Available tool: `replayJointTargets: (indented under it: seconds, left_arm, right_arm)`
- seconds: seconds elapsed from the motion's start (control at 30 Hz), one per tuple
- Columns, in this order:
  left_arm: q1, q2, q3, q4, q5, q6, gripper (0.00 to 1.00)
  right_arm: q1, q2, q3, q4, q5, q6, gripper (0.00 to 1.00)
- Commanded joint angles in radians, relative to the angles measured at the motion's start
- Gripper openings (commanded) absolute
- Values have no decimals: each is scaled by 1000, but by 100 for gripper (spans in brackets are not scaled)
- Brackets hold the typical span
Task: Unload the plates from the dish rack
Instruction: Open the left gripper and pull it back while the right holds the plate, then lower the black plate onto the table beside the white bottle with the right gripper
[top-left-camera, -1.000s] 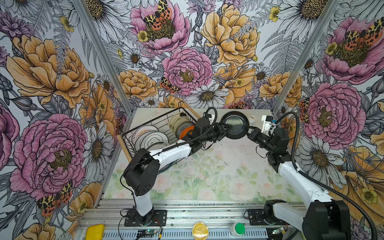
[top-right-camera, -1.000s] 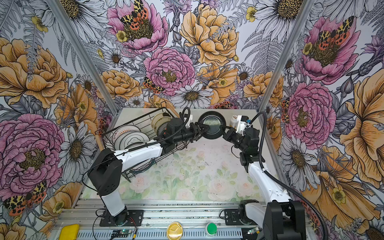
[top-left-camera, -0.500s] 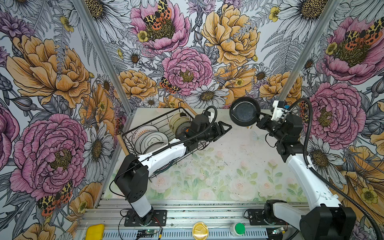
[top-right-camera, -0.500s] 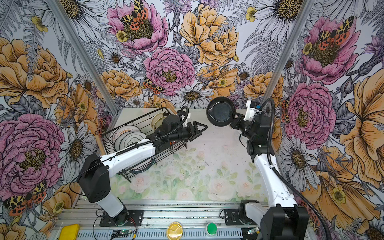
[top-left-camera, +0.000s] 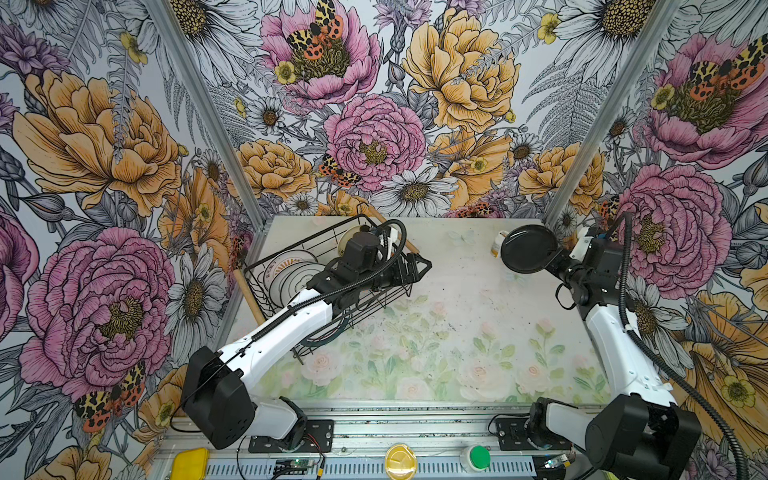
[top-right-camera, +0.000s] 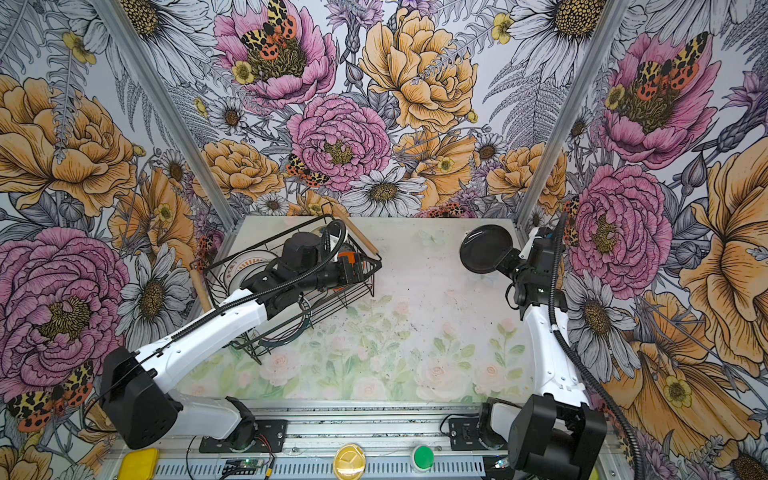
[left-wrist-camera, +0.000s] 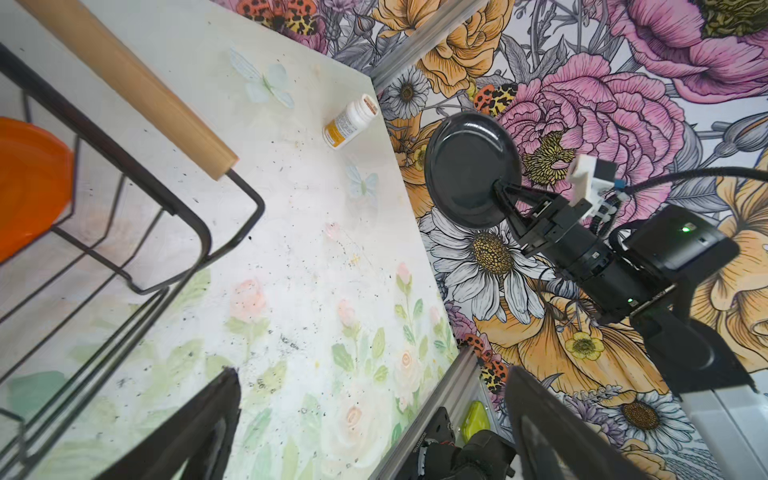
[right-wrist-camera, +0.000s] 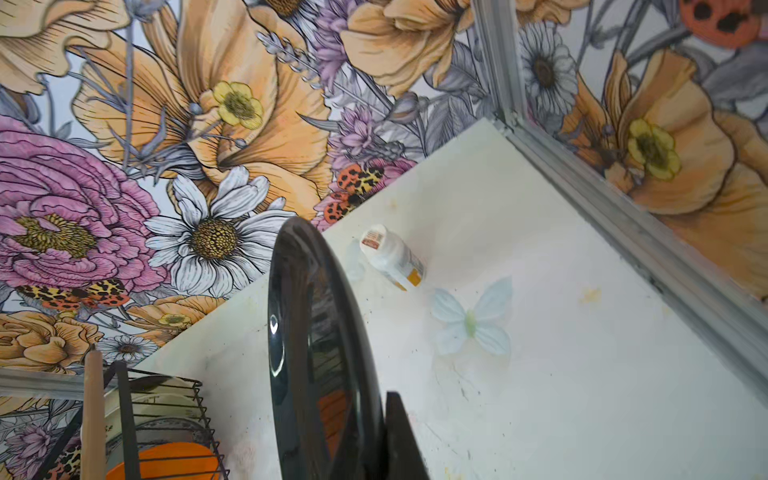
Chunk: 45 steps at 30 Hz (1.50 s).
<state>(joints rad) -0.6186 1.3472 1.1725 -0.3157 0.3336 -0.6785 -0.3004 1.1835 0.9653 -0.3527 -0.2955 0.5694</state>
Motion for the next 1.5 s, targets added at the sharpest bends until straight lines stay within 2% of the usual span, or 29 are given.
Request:
replayJointTargets:
  seconds: [0.0,0.13,0.2,0.37,0.53,0.63,0.73,0.87,1.17,1.33,1.47]
  left_arm:
    - [78,-88,-41,-73,-55,114,99]
    - [163,-199,-110,-89,-144,169,99]
    - [167,-245,-132,-96,-232,194,99]
    - [175,-313,-176,-99,-363,207,99]
    - [182,-331,-184,-101,-411,194,99]
    - [196,-329,-182,-97,-405,221,99]
    - [238,-321,-184,-74,-289,274,99]
    - [301,-287,-180,-58,-181,270,99]
    - [311,-237,-151,-98,-217,297,99]
    - [321,-239,-154,-123,-284,319,99]
    - [327,-228,-152,-136,-301,311,99]
  right_arm:
    - [-29,32,-59,-91,-66,121,0]
    - [-34,81,-107,-88,-82,133,0]
    - [-37,114,-116,-83,-81,129,0]
    - [-39,182,-109,-72,-81,111,0]
    - [-40,268,-110,-38,-96,113,0]
    - [-42,301,-115,11,-104,105,0]
    - [-42,323,-118,55,-111,98,0]
    - [-43,376,-112,109,-133,96,0]
    - [-45,485,-101,219,-188,114,0]
    - [-46,544,-86,261,-237,126,0]
    - [-46,572,-88,301,-260,143,10]
